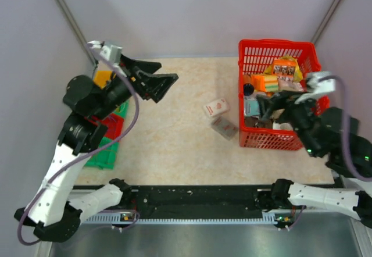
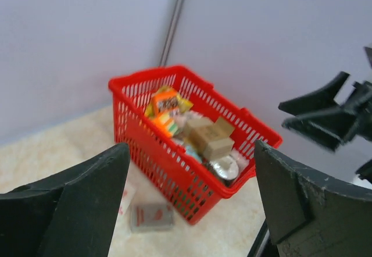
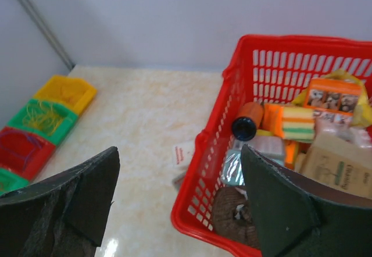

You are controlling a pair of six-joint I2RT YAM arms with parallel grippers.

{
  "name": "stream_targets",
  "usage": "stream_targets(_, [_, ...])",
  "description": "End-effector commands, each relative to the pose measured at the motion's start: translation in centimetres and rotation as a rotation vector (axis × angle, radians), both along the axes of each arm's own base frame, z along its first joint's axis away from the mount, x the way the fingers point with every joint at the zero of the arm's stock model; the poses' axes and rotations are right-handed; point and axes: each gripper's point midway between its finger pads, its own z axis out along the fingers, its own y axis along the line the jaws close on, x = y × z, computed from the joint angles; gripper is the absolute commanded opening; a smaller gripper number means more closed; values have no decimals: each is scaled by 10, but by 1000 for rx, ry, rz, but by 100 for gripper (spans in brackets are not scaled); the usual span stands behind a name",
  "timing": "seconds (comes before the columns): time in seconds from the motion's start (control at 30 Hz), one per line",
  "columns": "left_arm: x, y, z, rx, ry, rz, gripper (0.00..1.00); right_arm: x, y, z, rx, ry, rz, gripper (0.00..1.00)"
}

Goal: Untangle the cables

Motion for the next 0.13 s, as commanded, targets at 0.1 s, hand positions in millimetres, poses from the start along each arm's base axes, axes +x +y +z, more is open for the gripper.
stream_targets(0.1, [-61,16,52,-46,-322,-74,92,-22,-99,49,47,-129,-183,91])
